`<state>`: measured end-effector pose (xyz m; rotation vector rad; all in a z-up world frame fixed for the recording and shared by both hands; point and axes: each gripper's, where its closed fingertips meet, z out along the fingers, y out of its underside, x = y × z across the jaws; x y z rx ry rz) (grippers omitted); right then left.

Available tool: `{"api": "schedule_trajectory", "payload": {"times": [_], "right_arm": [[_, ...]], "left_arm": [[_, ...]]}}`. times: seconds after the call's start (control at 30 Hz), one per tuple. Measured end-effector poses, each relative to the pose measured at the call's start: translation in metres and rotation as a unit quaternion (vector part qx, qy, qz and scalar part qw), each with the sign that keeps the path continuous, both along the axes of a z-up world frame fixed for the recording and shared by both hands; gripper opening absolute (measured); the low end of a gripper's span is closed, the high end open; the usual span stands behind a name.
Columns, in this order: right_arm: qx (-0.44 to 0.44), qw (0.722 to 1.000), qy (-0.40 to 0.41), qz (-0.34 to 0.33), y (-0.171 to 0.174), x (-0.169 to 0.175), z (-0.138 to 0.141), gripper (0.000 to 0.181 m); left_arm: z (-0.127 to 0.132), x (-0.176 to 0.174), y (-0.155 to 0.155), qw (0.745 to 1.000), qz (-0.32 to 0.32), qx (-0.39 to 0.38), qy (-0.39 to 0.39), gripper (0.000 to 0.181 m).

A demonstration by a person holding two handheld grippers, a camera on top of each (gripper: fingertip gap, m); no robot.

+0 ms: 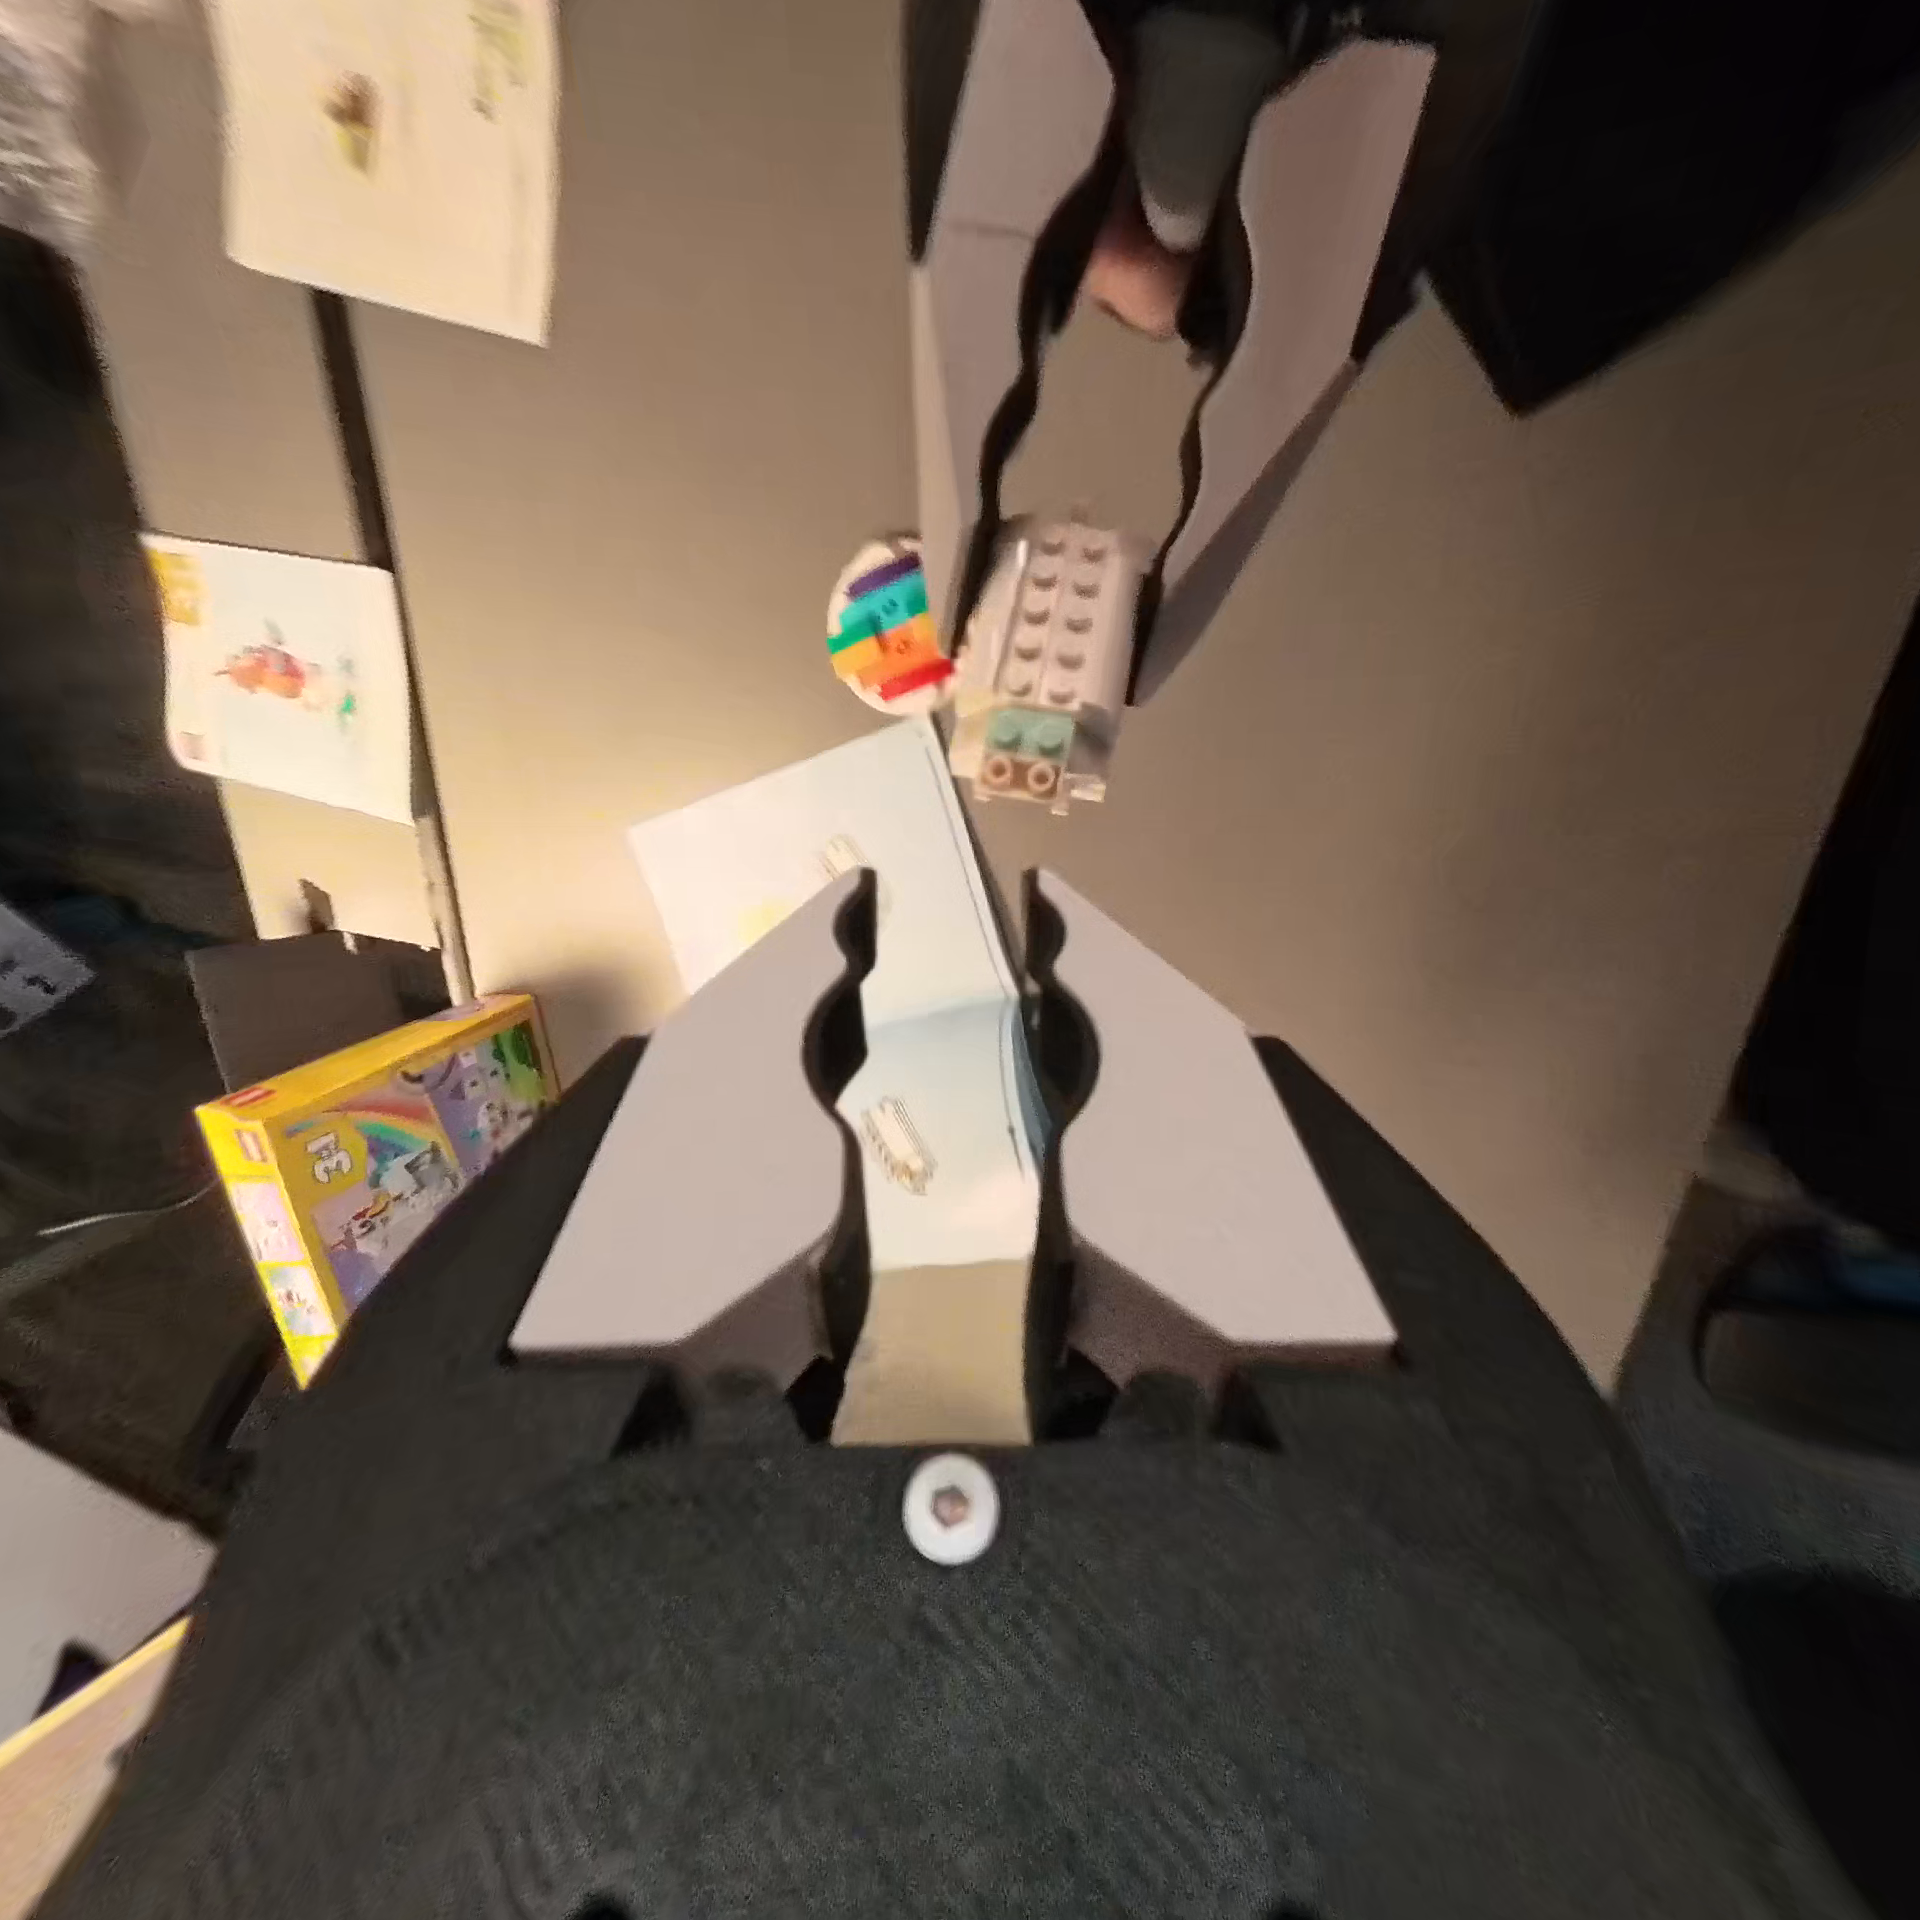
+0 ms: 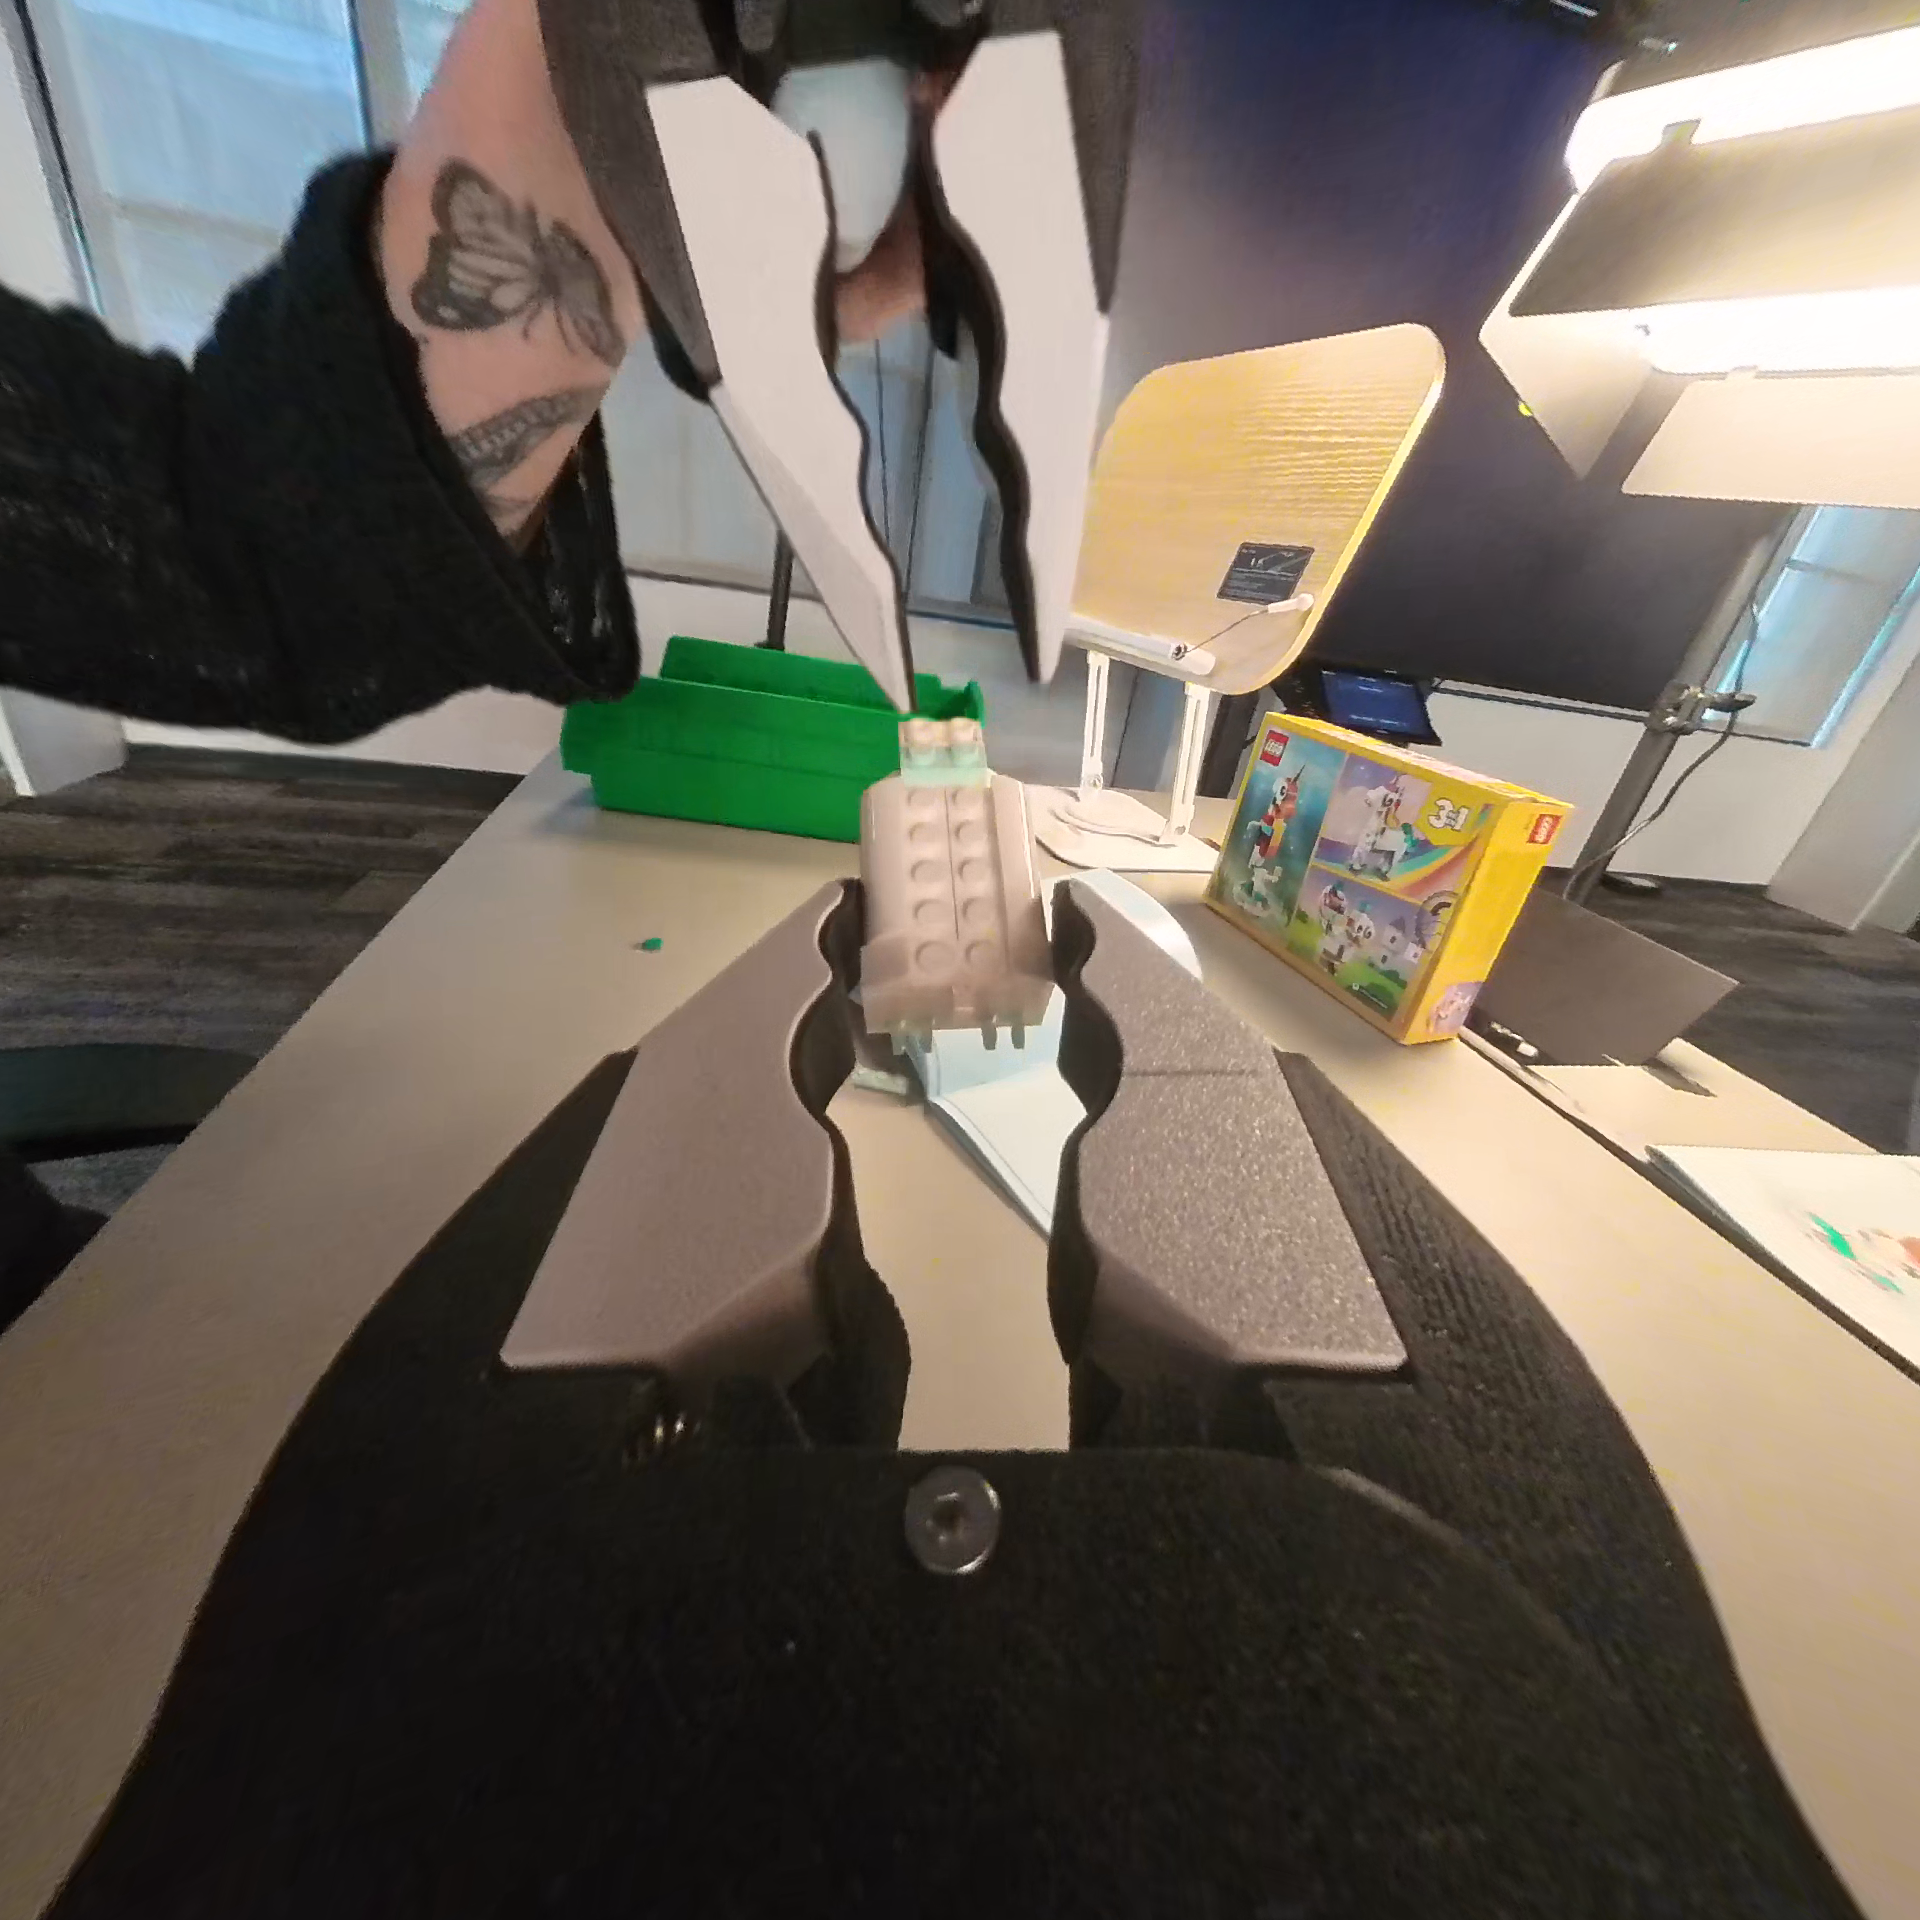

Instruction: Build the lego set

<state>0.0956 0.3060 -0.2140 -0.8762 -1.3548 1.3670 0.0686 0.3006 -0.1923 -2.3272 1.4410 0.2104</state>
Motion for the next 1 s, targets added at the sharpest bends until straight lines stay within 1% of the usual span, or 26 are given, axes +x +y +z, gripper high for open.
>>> {"api": "schedule_trajectory", "payload": {"times": [0.03, 0.07, 0.13, 0.2, 0.23, 0.27, 0.33, 0.37, 0.43, 0.47, 0.57, 1.0], "right_arm": [[-0.007, 1.000, 0.001, 0.004, 0.000, 0.001, 0.001, 0.035], [-0.014, 1.000, 0.002, 0.009, 0.000, 0.002, 0.003, 0.035], [-0.029, 0.999, 0.005, 0.017, 0.000, 0.004, 0.007, 0.035], [-0.045, 0.999, 0.004, 0.029, 0.000, 0.006, 0.009, 0.035], [-0.052, 0.998, 0.002, 0.036, -0.001, 0.006, 0.009, 0.035], [-0.057, 0.997, -0.002, 0.042, -0.001, 0.006, 0.008, 0.035], [-0.064, 0.996, -0.013, 0.056, -0.004, 0.005, 0.005, 0.035], [-0.066, 0.996, -0.019, 0.063, -0.005, 0.004, 0.003, 0.035], [-0.072, 0.994, -0.029, 0.079, -0.010, 0.003, -0.001, 0.035], [-0.075, 0.993, -0.034, 0.088, -0.012, 0.003, -0.002, 0.034], [-0.079, 0.990, -0.045, 0.107, -0.019, 0.002, -0.006, 0.034], [-0.088, 0.985, -0.060, 0.136, -0.027, 0.002, -0.009, 0.035]], "left_arm": [[0.005, 0.000, 0.001, 0.999, 0.002, 0.035, -0.025, 0.033], [0.011, 0.001, 0.004, 0.995, 0.000, 0.080, -0.051, 0.037], [0.019, 0.007, 0.005, 0.977, -0.030, 0.181, -0.105, 0.046], [0.020, 0.014, 0.000, 0.945, -0.077, 0.288, -0.131, 0.055], [0.021, 0.015, -0.002, 0.924, -0.102, 0.347, -0.123, 0.060], [0.020, 0.015, -0.005, 0.902, -0.121, 0.402, -0.098, 0.064], [0.012, 0.014, -0.009, 0.870, -0.148, 0.469, -0.025, 0.063], [0.007, 0.016, -0.011, 0.859, -0.166, 0.484, 0.006, 0.063], [-0.002, 0.022, -0.014, 0.843, -0.196, 0.499, 0.047, 0.063], [-0.008, 0.025, -0.015, 0.843, -0.208, 0.493, 0.056, 0.062], [-0.014, 0.029, -0.016, 0.843, -0.223, 0.486, 0.056, 0.057], [-0.024, 0.034, -0.013, 0.839, -0.250, 0.478, 0.076, 0.036]]}}
